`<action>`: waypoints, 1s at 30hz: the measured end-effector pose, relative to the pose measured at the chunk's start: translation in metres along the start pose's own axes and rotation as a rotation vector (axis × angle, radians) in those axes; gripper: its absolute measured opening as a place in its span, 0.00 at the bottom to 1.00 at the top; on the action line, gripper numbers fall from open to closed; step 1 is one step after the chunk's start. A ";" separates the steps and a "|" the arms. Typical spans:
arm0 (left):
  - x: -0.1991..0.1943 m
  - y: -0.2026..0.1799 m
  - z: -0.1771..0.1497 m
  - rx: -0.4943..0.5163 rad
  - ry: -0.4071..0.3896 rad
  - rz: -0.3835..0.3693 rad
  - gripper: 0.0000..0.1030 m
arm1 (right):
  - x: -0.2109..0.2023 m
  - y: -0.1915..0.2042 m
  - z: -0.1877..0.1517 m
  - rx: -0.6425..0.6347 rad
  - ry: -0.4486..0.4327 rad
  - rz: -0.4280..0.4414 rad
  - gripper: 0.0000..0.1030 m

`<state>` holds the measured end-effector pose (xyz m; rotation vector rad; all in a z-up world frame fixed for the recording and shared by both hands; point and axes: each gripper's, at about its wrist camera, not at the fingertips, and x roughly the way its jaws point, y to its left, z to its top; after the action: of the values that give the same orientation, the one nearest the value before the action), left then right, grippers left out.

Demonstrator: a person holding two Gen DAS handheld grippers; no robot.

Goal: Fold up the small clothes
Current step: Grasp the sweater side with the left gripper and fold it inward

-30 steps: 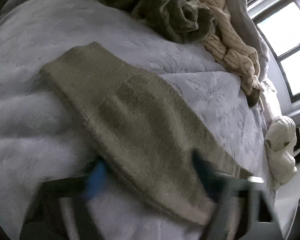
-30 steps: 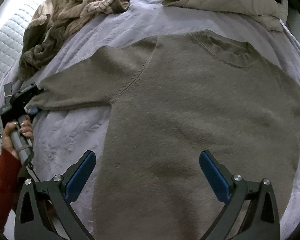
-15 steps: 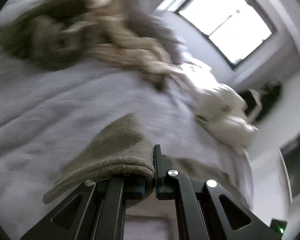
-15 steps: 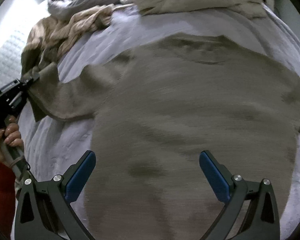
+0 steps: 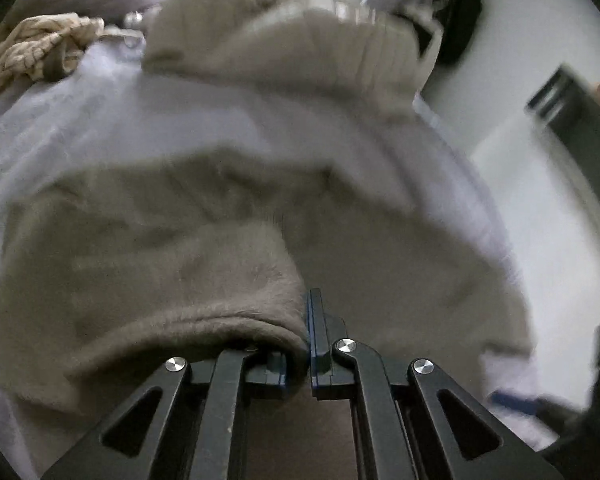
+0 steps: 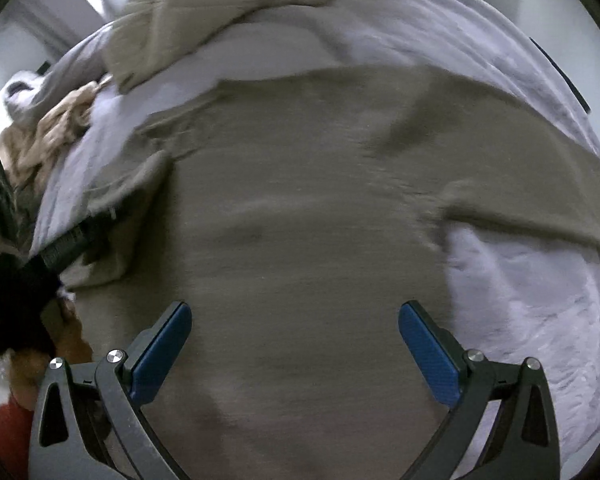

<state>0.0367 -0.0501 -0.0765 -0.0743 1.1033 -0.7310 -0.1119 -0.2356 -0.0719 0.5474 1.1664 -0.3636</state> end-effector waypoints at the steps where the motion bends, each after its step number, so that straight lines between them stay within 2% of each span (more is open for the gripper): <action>1: 0.005 -0.002 -0.006 0.006 0.044 0.015 0.20 | 0.001 -0.004 0.002 -0.002 0.002 -0.006 1.00; 2: 0.006 0.000 -0.011 -0.005 0.078 0.033 0.49 | 0.000 -0.005 0.005 -0.013 -0.002 -0.013 1.00; 3: 0.000 0.003 -0.015 -0.018 0.078 0.049 0.65 | -0.001 -0.003 0.010 -0.033 -0.009 -0.021 1.00; 6: -0.040 0.012 -0.029 -0.005 0.021 0.107 0.65 | -0.007 0.021 0.020 -0.142 -0.049 -0.034 1.00; 11: -0.103 0.062 -0.041 -0.026 -0.040 0.319 0.65 | -0.002 0.109 0.028 -0.460 -0.124 -0.022 1.00; 14: -0.116 0.104 -0.046 -0.078 -0.019 0.425 0.65 | 0.022 0.171 0.019 -0.720 -0.172 -0.093 1.00; 17: -0.109 0.130 -0.048 -0.127 -0.001 0.471 0.65 | 0.059 0.205 0.011 -0.900 -0.193 -0.206 0.99; 19: -0.109 0.139 -0.047 -0.153 -0.008 0.475 0.65 | 0.076 0.212 0.016 -0.939 -0.204 -0.261 0.86; 20: -0.108 0.142 -0.049 -0.164 -0.006 0.476 0.66 | 0.078 0.212 0.022 -0.924 -0.201 -0.254 0.51; 21: -0.104 0.142 -0.046 -0.174 -0.001 0.487 0.82 | 0.074 0.207 0.031 -0.875 -0.191 -0.211 0.15; 22: -0.105 0.144 -0.047 -0.186 -0.007 0.496 0.88 | 0.067 0.200 0.041 -0.805 -0.191 -0.163 0.13; 24: -0.106 0.142 -0.045 -0.196 -0.030 0.482 0.89 | 0.048 0.170 0.065 -0.586 -0.216 -0.036 0.13; 26: -0.101 0.141 -0.038 -0.183 -0.023 0.498 0.89 | 0.038 0.127 0.084 -0.355 -0.218 0.062 0.13; 28: -0.097 0.139 -0.032 -0.168 -0.036 0.508 0.89 | 0.046 0.078 0.093 -0.131 -0.166 0.128 0.15; 30: -0.095 0.141 -0.029 -0.165 -0.035 0.481 0.89 | 0.066 0.033 0.093 0.044 -0.061 0.185 0.24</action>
<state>0.0594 0.1205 -0.0726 0.0383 1.0906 -0.2069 0.0001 -0.2618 -0.0997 0.6724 1.0416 -0.2462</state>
